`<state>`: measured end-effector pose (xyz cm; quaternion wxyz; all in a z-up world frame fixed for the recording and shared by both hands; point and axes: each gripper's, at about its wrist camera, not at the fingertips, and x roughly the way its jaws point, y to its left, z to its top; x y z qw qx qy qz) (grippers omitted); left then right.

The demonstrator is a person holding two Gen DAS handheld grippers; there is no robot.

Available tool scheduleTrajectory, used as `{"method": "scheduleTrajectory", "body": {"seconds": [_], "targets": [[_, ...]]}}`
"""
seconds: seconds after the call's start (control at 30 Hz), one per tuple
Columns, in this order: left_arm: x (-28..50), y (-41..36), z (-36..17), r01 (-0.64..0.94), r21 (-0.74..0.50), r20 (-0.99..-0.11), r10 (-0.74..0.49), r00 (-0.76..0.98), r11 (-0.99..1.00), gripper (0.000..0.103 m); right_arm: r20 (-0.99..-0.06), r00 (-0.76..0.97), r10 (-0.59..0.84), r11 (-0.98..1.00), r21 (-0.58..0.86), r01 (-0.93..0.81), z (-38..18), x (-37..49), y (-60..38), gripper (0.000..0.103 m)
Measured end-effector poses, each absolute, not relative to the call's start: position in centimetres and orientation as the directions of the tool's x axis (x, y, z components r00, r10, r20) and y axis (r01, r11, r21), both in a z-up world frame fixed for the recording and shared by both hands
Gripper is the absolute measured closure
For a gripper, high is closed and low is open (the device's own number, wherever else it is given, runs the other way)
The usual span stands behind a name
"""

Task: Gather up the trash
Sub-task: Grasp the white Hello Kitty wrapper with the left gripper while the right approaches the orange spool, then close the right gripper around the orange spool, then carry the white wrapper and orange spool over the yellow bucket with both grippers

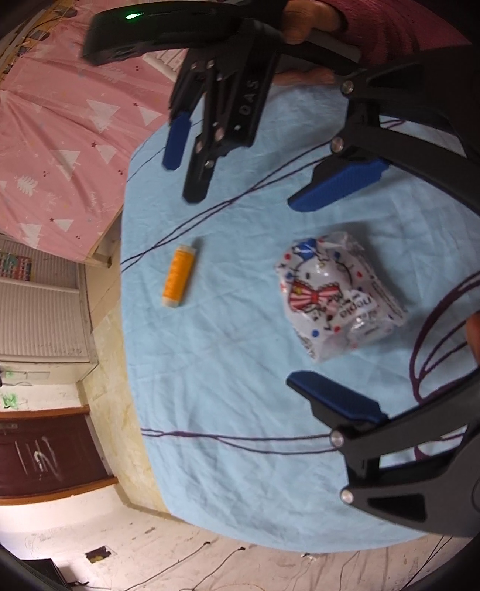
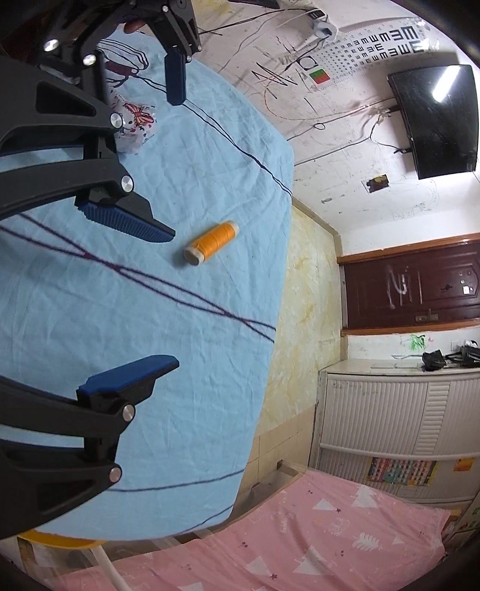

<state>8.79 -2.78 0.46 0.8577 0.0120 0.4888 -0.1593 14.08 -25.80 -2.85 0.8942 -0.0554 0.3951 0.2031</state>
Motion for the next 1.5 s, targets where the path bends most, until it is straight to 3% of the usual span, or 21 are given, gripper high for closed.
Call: {"method": "scheduleTrajectory", "body": {"seconds": [0.37, 0.6, 0.7, 0.8, 1.0, 1.13, 1.5], "targets": [[8.8, -2.9, -1.2, 0.326, -0.143, -0.850, -0.285, 0.443, 0.934, 0.020, -0.757, 0.560, 0.336, 0.880, 0.041, -0.473, -3.8, 16.4, -21.7, 0.046], [8.9, -3.3, -1.4, 0.356, -0.129, -0.849, -0.288, 0.443, 0.926, 0.041, -0.773, 0.539, 0.335, 0.868, 0.031, -0.495, -4.7, 18.0, -20.2, 0.046], [9.0, -3.1, -1.6, 0.354, -0.136, -0.847, -0.294, 0.443, 0.925, 0.055, -0.778, 0.533, 0.332, 0.868, 0.031, -0.495, -5.0, 18.7, -19.5, 0.046], [9.1, -3.1, -1.6, 0.346, -0.141, -0.844, -0.295, 0.448, 0.928, 0.060, -0.787, 0.527, 0.322, 0.868, 0.023, -0.496, -5.4, 19.0, -19.1, 0.047], [9.1, -2.7, -1.5, 0.329, -0.176, -0.837, -0.317, 0.446, 0.928, 0.068, -0.799, 0.517, 0.307, 0.866, 0.008, -0.501, -5.9, 19.1, -18.5, 0.081], [9.0, -2.7, -1.3, 0.322, -0.177, -0.836, -0.315, 0.450, 0.930, 0.069, -0.795, 0.522, 0.308, 0.864, 0.003, -0.504, -5.9, 18.8, -18.5, 0.094], [8.0, -2.5, 0.2, 0.292, -0.156, -0.823, -0.288, 0.491, 0.944, 0.069, -0.754, 0.565, 0.335, 0.876, 0.028, -0.481, -4.2, 17.7, -20.4, 0.094]]}}
